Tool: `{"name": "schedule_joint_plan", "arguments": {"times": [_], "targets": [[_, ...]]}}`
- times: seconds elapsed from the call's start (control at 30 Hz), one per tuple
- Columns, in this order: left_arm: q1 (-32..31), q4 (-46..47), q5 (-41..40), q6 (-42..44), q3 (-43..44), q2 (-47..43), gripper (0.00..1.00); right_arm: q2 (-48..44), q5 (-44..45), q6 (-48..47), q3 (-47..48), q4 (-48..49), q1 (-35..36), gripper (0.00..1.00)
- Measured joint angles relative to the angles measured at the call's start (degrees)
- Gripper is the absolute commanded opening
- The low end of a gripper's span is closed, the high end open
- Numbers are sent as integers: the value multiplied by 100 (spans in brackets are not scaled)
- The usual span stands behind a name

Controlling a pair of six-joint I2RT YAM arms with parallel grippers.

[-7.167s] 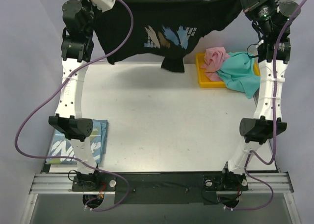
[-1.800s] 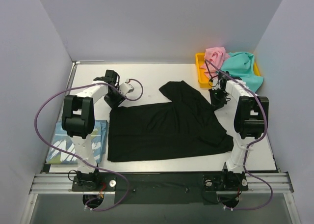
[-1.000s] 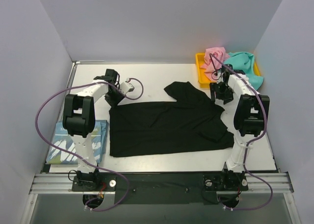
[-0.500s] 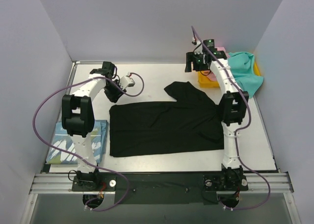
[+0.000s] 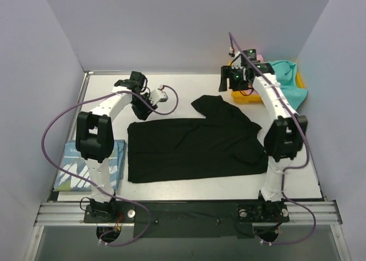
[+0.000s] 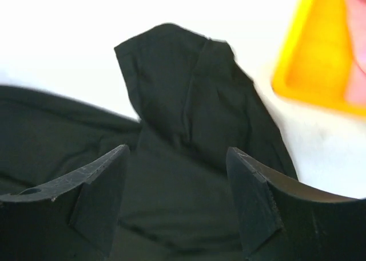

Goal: Fold and stack the t-shirts

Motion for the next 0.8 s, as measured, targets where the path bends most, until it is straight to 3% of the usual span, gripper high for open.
{"name": "schedule_joint_plan", "arguments": {"times": [0.23,0.33,0.5,0.6,0.7,0.8], "targets": [[-555,-85,229,-363,-719,-702,38,-3473,981,968,-2800,-258,-111,58],[-601,-372,339,-341,-1193,-1137,36,-4496,1331,1628,-4159,-688,-380,57],[-579,-664,343,-275,-2269,-1683,36,-5123,1449,2277,-5803,-1016,-1628,51],[-614,-625,236,-308,-2859,-1744,36,-5180,1478,2328,-6155,-898,-2531,55],[-688,-407,37,-358,-3311,-1744,36,-5110,1252,2022,-6170,-334,-2649,61],[-734,-192,-107,-422,-3554,-1749,36,-4690,885,1709,-6067,153,-2531,61]]}}
